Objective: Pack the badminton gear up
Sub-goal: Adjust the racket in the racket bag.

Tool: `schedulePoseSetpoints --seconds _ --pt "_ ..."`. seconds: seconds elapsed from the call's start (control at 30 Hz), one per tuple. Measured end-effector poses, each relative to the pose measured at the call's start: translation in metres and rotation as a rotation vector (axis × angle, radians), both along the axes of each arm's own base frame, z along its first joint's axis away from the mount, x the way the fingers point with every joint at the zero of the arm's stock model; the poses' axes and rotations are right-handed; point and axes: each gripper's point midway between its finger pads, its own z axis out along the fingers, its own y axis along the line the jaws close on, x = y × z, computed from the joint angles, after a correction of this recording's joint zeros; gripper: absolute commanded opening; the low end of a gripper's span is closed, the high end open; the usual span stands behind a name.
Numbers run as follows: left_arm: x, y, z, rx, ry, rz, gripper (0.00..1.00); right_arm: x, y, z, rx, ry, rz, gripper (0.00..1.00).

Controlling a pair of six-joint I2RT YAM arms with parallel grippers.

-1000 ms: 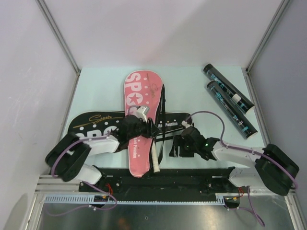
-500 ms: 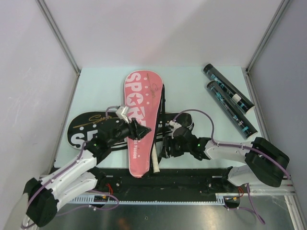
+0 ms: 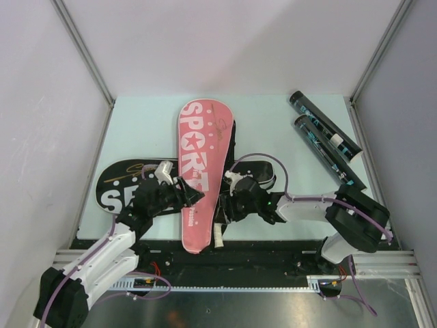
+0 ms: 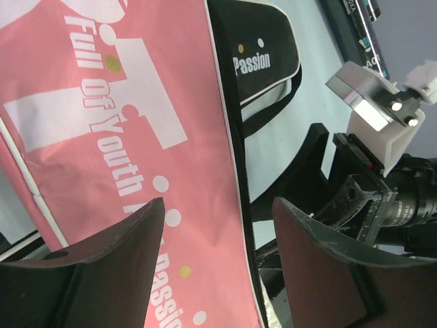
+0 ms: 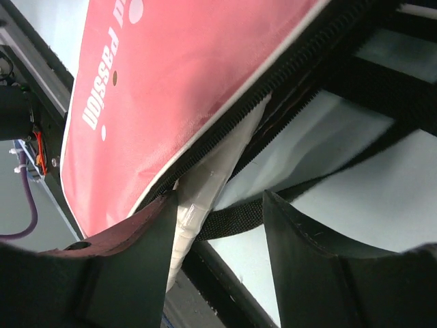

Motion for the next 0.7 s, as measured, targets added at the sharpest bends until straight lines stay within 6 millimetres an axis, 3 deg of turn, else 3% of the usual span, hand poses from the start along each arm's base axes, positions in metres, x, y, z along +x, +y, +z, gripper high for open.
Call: schedulePoseSetpoints --seconds 0.2,0.3,0.53,0.7 --pt "-0.006 0.0 -0.001 -0.011 -0.001 -0.016 0.7 -0.002 0.016 -0.004 0.02 0.017 0.067 0.63" --pt "-0.007 -0.001 0.002 -0.017 -0.011 -0.022 0.65 -0.001 0.017 -0.003 0.023 0.006 0.074 0.64" --pt "-0.01 -0.004 0.007 -0.029 -0.027 -0.048 0.61 0.024 -0.011 0.016 -0.034 -0.023 -0.11 0.73" --pt "-0.013 -0.007 0.011 -0.037 -0.027 -0.074 0.61 0.049 -0.031 0.018 -0.05 0.011 -0.257 0.68"
